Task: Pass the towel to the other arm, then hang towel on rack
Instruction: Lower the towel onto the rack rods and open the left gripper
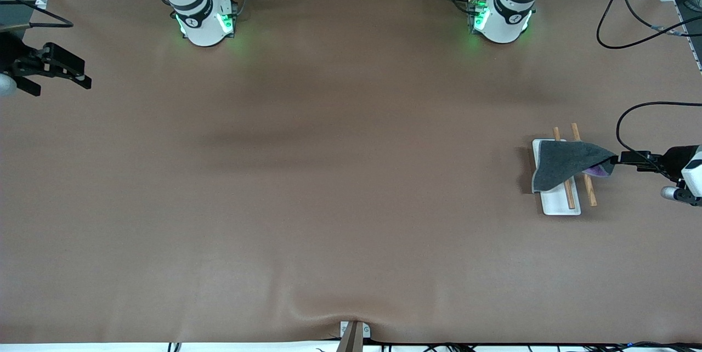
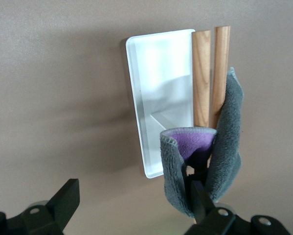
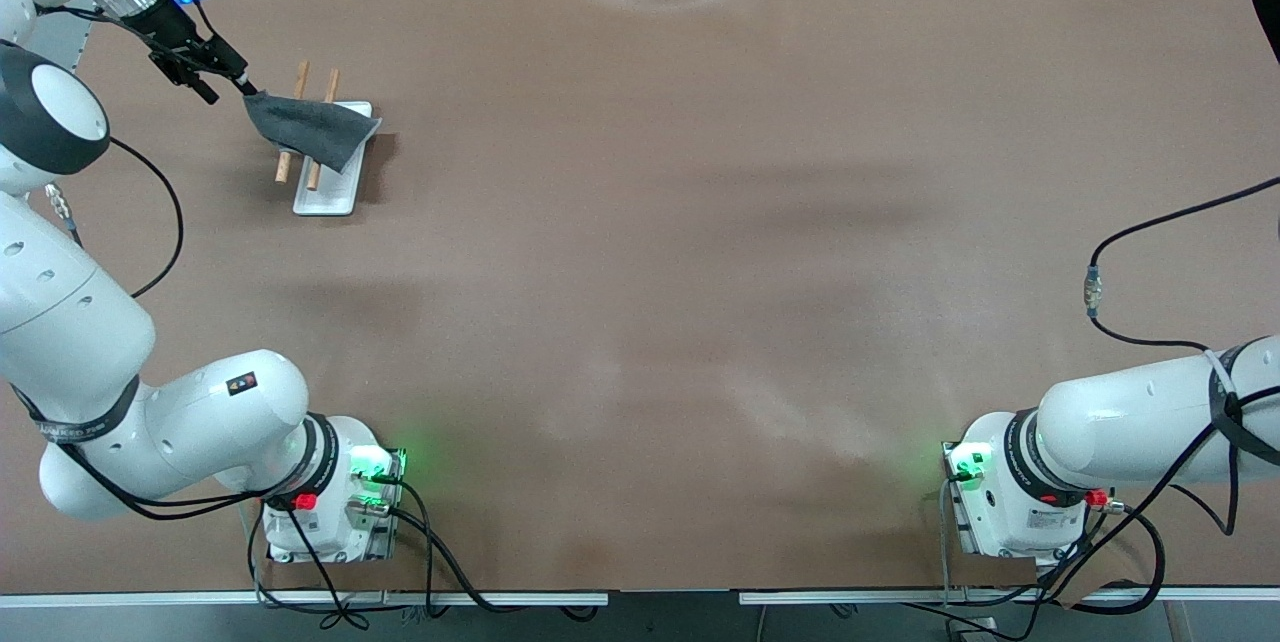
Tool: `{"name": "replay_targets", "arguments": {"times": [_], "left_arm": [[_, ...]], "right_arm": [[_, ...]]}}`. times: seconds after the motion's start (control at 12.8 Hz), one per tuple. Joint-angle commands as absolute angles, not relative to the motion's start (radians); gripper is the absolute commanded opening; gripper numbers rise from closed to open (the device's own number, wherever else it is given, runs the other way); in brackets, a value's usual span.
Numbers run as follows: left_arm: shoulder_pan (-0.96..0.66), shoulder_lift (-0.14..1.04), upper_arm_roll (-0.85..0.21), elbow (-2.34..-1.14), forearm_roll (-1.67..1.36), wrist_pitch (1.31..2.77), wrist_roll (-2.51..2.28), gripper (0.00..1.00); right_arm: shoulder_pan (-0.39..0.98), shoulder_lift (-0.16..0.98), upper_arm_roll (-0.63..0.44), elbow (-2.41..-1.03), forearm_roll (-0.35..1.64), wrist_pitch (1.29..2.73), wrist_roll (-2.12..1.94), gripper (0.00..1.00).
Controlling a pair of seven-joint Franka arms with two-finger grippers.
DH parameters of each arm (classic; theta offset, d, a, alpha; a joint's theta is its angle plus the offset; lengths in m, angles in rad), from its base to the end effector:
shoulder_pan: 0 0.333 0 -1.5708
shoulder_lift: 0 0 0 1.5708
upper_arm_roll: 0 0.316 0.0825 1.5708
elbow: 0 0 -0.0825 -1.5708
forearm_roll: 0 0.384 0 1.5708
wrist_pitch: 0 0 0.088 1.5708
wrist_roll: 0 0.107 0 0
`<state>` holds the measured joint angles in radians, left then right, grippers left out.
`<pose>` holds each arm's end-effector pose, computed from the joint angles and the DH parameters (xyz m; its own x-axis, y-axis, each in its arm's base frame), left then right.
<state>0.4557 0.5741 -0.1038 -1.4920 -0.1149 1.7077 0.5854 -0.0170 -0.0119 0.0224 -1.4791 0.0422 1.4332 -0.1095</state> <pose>0.6229 0.2279 0.3153 0.9539 -0.2194 -0.2048 -0.1455 -0.9349 0.3238 0.5364 0.0080 0.6619 0.9923 0.1203 -0.0291 0.1189 -0.9919 -0.0452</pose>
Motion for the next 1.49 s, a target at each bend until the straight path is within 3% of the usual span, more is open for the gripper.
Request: {"name": "replay_targets", "arguments": {"times": [0.0,0.7,0.94,1.1,1.25,1.41], "left_arm": [[0.491,0.597,-0.117,-1.483,-0.144,1.733,0.679,0.8],[0.56,0.657,-0.114,-1.476,-0.215,1.761,0.934,0.71],[0.564,0.62,-0.112,-1.393,-0.21,1.653,0.93,0.68],[0.565,0.569,-0.106,-1.327,-0.203,1.562,0.927,0.58],[0.561,0.484,-0.106,-1.328,-0.199,1.525,0.92,0.38],[0.554,0.418,-0.121,-1.328,-0.169,1.513,0.882,0.26]], "right_arm": [[-0.014,-0.06,0.018,-1.525,0.048,1.462,-0.101,1.0],[-0.009,-0.058,0.018,-1.506,0.023,1.471,-0.095,1.0],[-0.008,-0.058,0.018,-1.512,0.025,1.465,-0.086,1.0],[-0.008,-0.058,0.02,-1.514,0.025,1.468,-0.048,1.0],[-0.008,-0.055,0.02,-1.52,0.026,1.47,0.014,1.0],[-0.006,-0.055,0.02,-1.52,0.026,1.471,0.015,1.0]]}}
